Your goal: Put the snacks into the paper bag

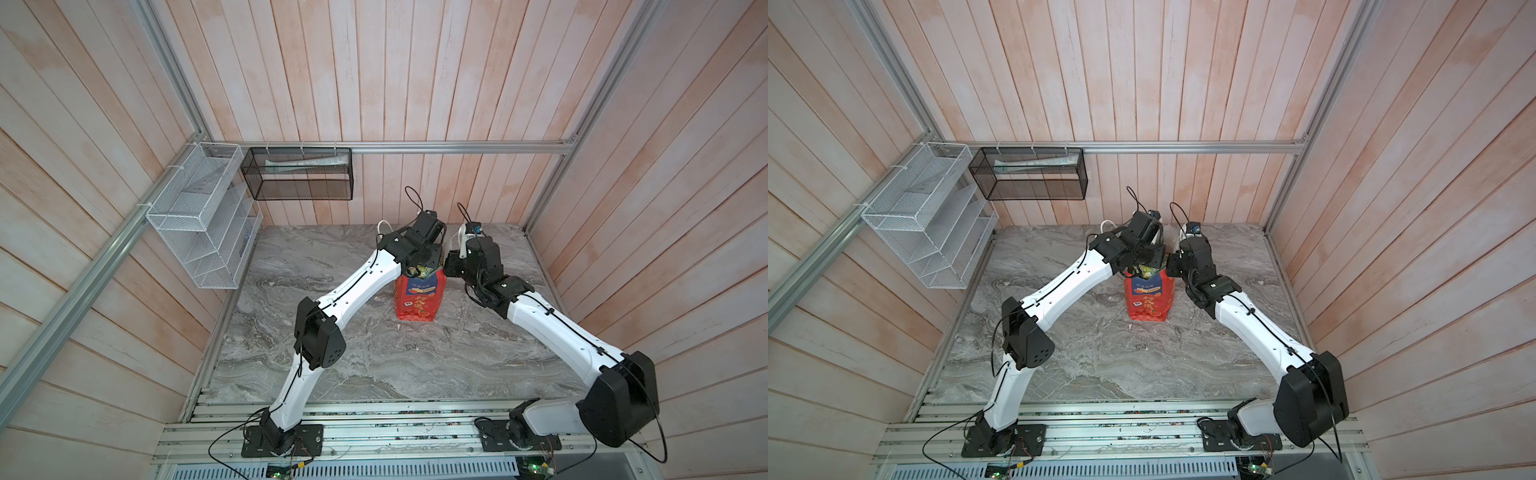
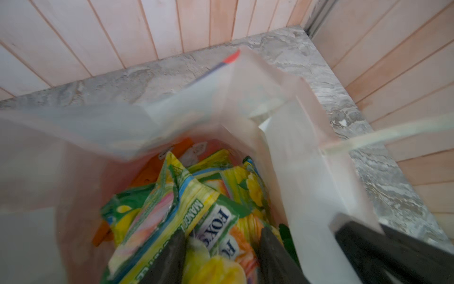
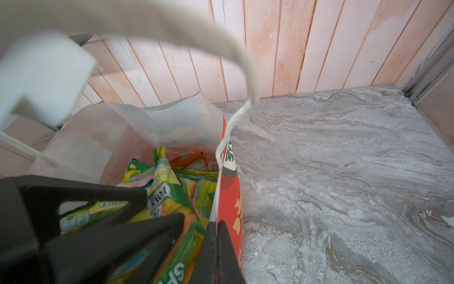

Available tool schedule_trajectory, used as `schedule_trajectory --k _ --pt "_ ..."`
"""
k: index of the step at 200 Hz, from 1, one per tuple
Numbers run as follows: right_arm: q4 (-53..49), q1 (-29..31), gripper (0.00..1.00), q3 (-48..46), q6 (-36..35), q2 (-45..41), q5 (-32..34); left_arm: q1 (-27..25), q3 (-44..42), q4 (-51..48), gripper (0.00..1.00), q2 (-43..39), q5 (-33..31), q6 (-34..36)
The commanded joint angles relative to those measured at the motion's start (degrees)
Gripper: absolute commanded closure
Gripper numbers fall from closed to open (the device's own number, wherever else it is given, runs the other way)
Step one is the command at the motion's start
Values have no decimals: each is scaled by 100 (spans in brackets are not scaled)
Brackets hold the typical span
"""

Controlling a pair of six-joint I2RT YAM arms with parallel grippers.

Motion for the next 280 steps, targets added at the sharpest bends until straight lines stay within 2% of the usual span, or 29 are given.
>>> schedule_trajectory --k 1,35,54,79,105,143,165,183,210,228,280 --pt "-88 58 100 -68 -76 -87 46 -103 -49 -313 49 143 838 -54" --pt "-88 58 100 -75 -77 -78 48 -119 205 -280 49 -177 1229 -263" --pt "-92 58 100 -77 -78 -82 49 -242 -92 3 49 -810 1001 -384" --pt "-99 61 100 -81 -75 -104 54 -458 -1457 952 48 -2057 489 -445" --pt "-122 66 99 -64 -80 -173 18 -450 -2822 1578 46 -3208 -159 -664" --pt "-101 62 94 -90 -65 -252 34 -322 -4542 2358 30 -4831 -830 -920" --pt "-101 61 85 -90 -74 -245 43 -173 -5404 2844 18 -5507 -1037 -1020" --pt "-115 66 72 -83 -66 -253 48 -5 -5581 2959 15 -5575 -963 -1048" --pt "-144 61 59 -65 -40 -403 31 175 -5406 2893 15 -5119 -770 -1063" --pt "-177 63 55 -41 -18 -588 59 401 -5231 2919 15 -4750 -420 -1121" --pt "-324 49 51 227 48 -745 217 823 -4788 2900 20 -4166 -158 -1170"
